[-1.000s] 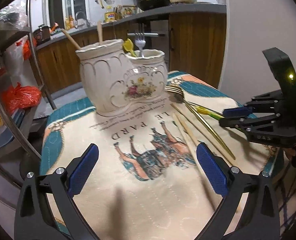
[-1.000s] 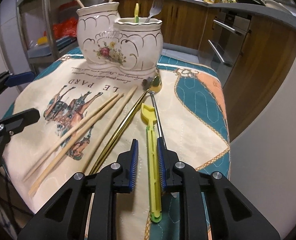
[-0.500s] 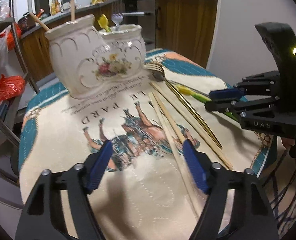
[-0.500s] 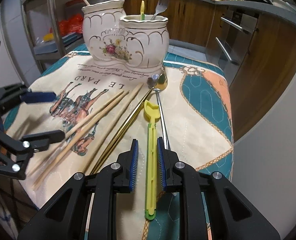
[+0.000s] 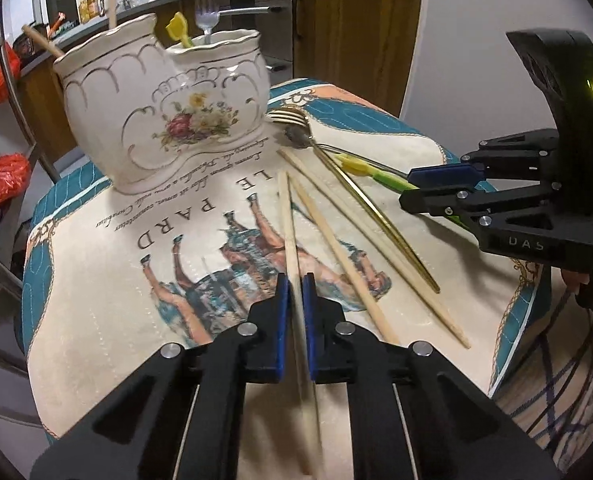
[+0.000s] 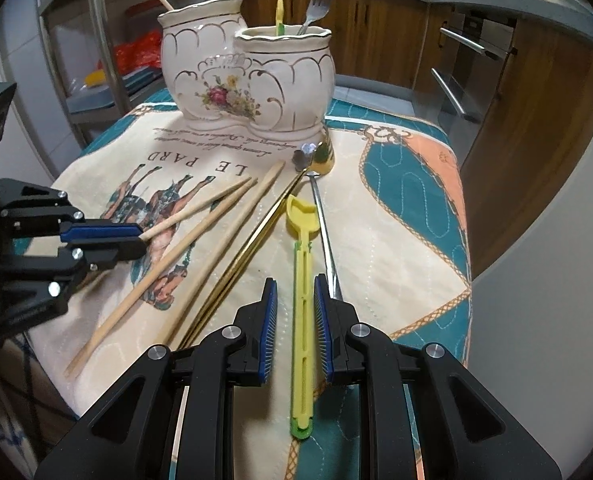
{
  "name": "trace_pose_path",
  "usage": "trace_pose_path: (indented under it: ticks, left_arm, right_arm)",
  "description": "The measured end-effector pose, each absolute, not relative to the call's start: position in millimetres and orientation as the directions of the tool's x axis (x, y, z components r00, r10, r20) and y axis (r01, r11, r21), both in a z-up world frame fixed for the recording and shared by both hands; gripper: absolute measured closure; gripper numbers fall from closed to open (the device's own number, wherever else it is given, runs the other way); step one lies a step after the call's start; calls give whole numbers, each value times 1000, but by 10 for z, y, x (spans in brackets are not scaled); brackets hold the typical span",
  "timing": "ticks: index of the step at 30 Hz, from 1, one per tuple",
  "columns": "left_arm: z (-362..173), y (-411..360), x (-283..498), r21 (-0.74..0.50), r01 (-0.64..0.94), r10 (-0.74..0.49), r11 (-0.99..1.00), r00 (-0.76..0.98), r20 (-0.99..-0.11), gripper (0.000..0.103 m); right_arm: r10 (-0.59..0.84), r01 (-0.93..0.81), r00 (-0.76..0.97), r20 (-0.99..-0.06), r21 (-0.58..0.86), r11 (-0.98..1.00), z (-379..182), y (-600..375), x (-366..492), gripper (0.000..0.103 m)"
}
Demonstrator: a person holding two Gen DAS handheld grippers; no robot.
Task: Organize utensils
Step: 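Grasp the yellow tongs with the right tool while the left tool grasps a chopstick, then lift and carry the yellow tongs with the right tool while the left tool carries the chopstick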
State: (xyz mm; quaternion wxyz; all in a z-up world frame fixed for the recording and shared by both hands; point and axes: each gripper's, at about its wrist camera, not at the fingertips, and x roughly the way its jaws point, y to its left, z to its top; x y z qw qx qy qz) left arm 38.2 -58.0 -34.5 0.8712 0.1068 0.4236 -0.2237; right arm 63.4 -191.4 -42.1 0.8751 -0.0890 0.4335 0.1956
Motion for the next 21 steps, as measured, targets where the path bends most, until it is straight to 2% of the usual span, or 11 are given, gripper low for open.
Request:
trace_pose_path:
  ticks: [1, 3, 21]
  left_arm:
    - [-338, -548, 397, -7, 478, -299, 878, 538, -788, 97]
    - [-330, -476, 419, -10, 478, -297, 878, 528, -796, 97]
    - [-359, -361, 473, -19, 450, -288, 893, 537, -793, 95]
  right_arm:
    - [265, -421, 547, -794, 12, 907, -426, -1903, 641, 83]
    - [271, -425, 546, -793, 17, 905, -428, -1890, 651, 91]
    - [292, -422, 551, -782, 41, 906, -444, -1871, 655, 91]
